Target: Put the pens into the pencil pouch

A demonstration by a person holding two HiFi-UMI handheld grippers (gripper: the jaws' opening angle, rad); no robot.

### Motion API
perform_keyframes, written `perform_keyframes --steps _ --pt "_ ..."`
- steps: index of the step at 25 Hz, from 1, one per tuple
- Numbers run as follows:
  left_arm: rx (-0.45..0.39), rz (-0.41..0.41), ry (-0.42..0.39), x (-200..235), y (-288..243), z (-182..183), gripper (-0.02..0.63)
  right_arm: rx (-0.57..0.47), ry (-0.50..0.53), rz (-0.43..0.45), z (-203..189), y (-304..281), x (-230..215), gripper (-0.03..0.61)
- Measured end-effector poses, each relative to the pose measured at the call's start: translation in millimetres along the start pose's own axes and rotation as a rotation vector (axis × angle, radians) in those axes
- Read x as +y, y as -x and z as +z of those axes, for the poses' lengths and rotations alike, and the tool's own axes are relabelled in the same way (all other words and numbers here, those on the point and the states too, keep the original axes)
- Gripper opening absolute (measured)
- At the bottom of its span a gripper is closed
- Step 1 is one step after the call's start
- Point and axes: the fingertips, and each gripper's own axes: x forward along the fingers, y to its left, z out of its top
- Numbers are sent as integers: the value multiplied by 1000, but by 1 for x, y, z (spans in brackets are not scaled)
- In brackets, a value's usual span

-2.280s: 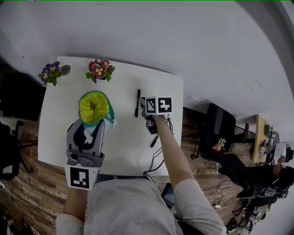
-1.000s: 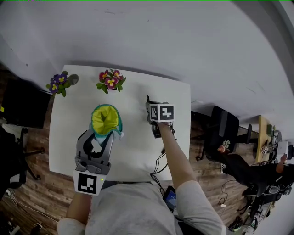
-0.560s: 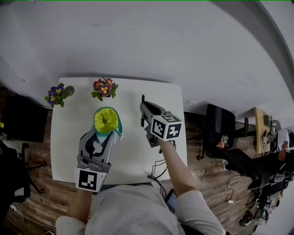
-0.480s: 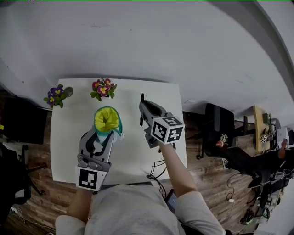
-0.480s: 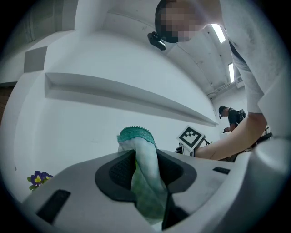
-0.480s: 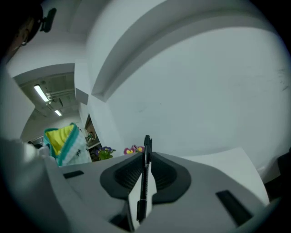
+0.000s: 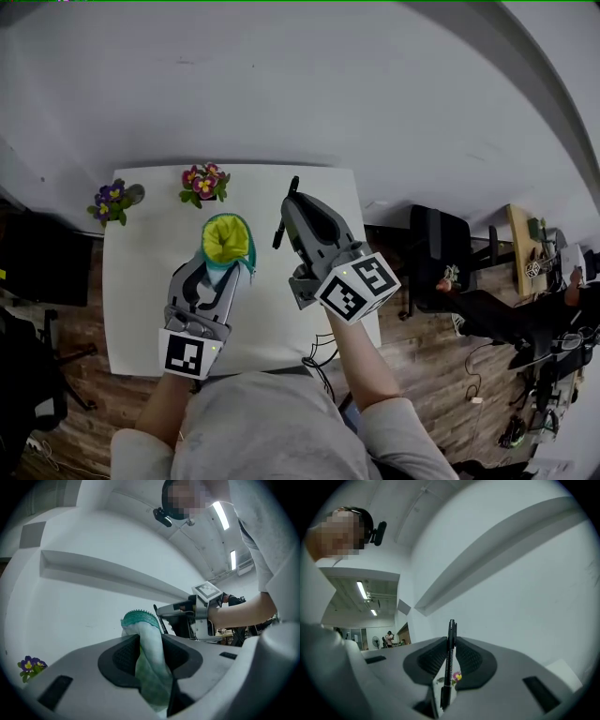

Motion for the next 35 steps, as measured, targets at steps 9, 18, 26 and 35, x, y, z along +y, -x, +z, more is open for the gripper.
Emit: perform_keyframes --steps 9,18,26,35 --pt "-10 -42 13 -9 1 3 144 -216 29 127 49 12 56 71" --pt "-27 -69 16 -18 6 10 144 -195 67 257 37 -7 97 71" --pt "-45 -65 25 -18 10 15 144 -164 132 288 20 -16 112 71" --pt "-64 -41 33 -14 12 21 144 -109 177 301 7 -15 115 71"
